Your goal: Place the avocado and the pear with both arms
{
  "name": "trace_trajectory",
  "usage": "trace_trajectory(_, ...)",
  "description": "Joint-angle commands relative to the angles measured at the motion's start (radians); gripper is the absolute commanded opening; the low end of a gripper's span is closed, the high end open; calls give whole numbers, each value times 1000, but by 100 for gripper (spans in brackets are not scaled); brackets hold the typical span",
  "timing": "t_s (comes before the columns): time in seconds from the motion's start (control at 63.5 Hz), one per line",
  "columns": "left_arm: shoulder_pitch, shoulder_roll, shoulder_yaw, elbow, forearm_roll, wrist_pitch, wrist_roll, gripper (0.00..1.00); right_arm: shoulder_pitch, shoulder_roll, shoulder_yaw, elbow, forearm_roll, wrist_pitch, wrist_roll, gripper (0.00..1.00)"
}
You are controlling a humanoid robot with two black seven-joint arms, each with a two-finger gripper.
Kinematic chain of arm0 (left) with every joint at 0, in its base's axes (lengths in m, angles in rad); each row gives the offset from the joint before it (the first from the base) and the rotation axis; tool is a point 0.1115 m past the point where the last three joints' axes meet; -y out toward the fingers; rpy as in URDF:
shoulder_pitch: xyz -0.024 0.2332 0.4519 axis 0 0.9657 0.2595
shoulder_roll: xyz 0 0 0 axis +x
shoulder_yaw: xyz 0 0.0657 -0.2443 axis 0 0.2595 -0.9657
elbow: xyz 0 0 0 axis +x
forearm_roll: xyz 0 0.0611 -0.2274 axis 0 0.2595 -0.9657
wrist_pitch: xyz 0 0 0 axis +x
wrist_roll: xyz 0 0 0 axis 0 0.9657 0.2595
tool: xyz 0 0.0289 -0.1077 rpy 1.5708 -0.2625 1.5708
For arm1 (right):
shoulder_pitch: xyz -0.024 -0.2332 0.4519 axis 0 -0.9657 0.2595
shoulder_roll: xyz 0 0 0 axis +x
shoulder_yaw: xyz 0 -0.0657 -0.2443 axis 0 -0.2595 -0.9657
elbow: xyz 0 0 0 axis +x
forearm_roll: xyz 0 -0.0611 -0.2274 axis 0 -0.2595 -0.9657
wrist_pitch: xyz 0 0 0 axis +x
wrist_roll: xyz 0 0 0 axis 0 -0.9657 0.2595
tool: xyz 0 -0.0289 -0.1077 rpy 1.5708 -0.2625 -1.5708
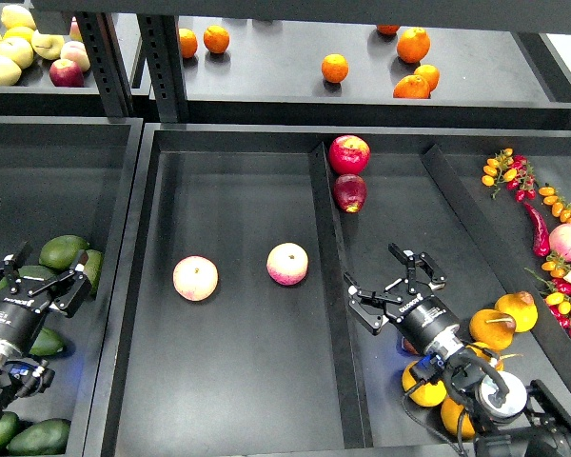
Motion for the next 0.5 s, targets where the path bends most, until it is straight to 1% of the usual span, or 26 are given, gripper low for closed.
trace_trajectory(0.0, -10, -12, 0, -1, -1, 0, 0, 99, -3, 0, 1, 37, 58, -8, 28, 99)
trace_trajectory(0.032, -12, -14, 0, -4, -2, 0, 0, 99, -3, 0, 1, 57, 86, -15, 40, 99)
trace_trajectory(0.047, -17, -15, 1, -15, -2, 0, 0, 99, -3, 0, 1, 112, 138, -50, 71, 99)
trace_trajectory(0.142, -26, -15, 5, -35, -2, 0, 0, 99, 2, 0, 4, 192, 161, -123, 108, 99)
trace_trajectory(0.189, -35, -14, 3, -50, -2, 0, 0, 99, 9, 0, 11, 233, 161, -151, 119, 99)
trace_trajectory(0.315, -52, -15, 0, -104, -2, 0, 0, 99, 54, 0, 17, 327, 160, -183, 131, 99)
trace_trajectory(0.378, -63, -21, 0, -161, -1, 0, 0, 99, 78, 0, 32, 378, 153, -206, 139, 99)
trace_trajectory(0.488, -63, -34, -12, -253, 7, 0, 0, 99, 84, 0, 55, 445, 121, -222, 139, 99)
